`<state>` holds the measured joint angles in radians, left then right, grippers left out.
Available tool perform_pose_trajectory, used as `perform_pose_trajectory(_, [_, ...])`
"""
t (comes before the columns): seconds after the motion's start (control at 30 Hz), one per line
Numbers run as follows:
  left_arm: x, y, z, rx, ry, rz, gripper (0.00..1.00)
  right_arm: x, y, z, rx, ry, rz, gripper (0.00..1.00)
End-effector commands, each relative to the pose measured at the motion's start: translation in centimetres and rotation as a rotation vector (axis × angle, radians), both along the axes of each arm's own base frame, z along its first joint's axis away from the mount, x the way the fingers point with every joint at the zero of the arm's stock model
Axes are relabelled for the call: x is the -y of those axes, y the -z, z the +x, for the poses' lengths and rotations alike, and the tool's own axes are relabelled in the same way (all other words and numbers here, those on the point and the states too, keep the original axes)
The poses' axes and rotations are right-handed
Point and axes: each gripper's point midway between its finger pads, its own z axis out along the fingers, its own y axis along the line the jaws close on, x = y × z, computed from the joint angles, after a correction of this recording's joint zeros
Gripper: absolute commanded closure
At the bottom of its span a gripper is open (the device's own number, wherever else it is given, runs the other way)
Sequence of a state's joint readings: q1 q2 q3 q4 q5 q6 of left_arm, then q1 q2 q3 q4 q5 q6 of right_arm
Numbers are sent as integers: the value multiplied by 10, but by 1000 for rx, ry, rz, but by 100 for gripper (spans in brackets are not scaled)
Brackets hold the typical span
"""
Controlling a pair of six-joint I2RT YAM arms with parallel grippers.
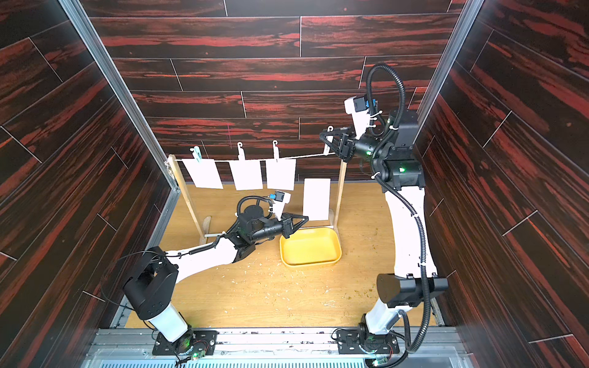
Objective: Remove the postcards from the strings
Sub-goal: Place the postcard at the center of the board.
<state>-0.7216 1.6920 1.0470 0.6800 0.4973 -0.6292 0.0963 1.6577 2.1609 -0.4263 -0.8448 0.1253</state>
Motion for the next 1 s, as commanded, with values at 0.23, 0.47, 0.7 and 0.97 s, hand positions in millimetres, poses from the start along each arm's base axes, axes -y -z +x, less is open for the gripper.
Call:
perform_pose_trajectory(0.23, [-43,30,-39,-89,-42,54,100,-1,23,-49,-15,16,21,81])
perform_pose_trajectory(0.47, [-94,65,-62,-213,-142,134,100,-14,86,-71,-109,30,2,81])
perform_pose_trajectory(0.7, [-154,91,-80,-298,-317,194,100,-25,155,-87,-233,33,-16,80])
perform_pose_trajectory(0.97, [-208,144,-95,-487,-502,249,100,-32,215,-97,-350,28,-4,81])
